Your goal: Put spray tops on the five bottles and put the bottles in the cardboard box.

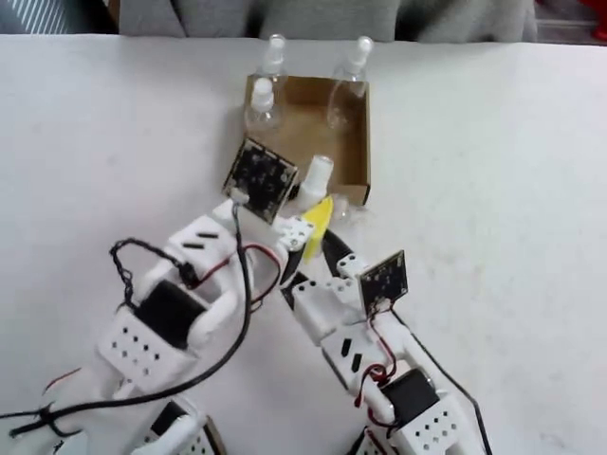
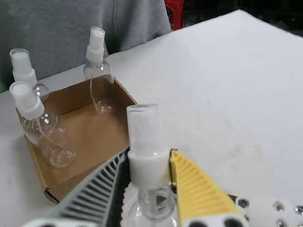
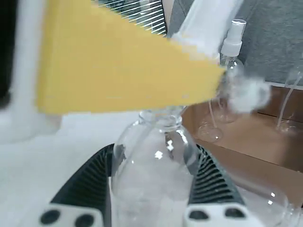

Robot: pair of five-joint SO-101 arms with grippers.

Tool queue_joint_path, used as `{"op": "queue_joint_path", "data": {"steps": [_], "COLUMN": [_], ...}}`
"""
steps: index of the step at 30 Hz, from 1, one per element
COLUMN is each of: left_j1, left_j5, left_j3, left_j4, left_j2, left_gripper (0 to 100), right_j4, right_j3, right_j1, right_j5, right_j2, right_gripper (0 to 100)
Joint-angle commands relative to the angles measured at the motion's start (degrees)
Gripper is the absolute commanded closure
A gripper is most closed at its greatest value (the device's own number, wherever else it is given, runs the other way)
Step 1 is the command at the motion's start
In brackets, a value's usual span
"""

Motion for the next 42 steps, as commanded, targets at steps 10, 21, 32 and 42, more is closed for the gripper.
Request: {"op": "queue_joint_path", "data": {"steps": [10, 21, 32, 42], "left_j1": [0.31, 0.57, 0.57, 0.48], "left_j5": [-0.35, -0.35, -0.44, 0.0], "left_j3": [16.53, 26.2, 30.86, 29.8], "left_j4": [-13.45, -13.27, -13.54, -13.54], "left_j2": [-14.11, -24.66, -29.93, -31.69], "left_gripper": [98, 98, 96, 71], "right_j4": [0.04, -0.48, -0.48, -0.48], "right_j3": [0.35, 0.35, 0.35, 0.35], "right_j1": [1.98, 2.95, 3.03, 3.03], "right_j5": [0.0, 0.0, 0.0, 0.0], "right_j2": [-1.27, -1.36, -1.36, -1.36], "right_gripper": [98.1, 98.1, 98.1, 98.2]}}
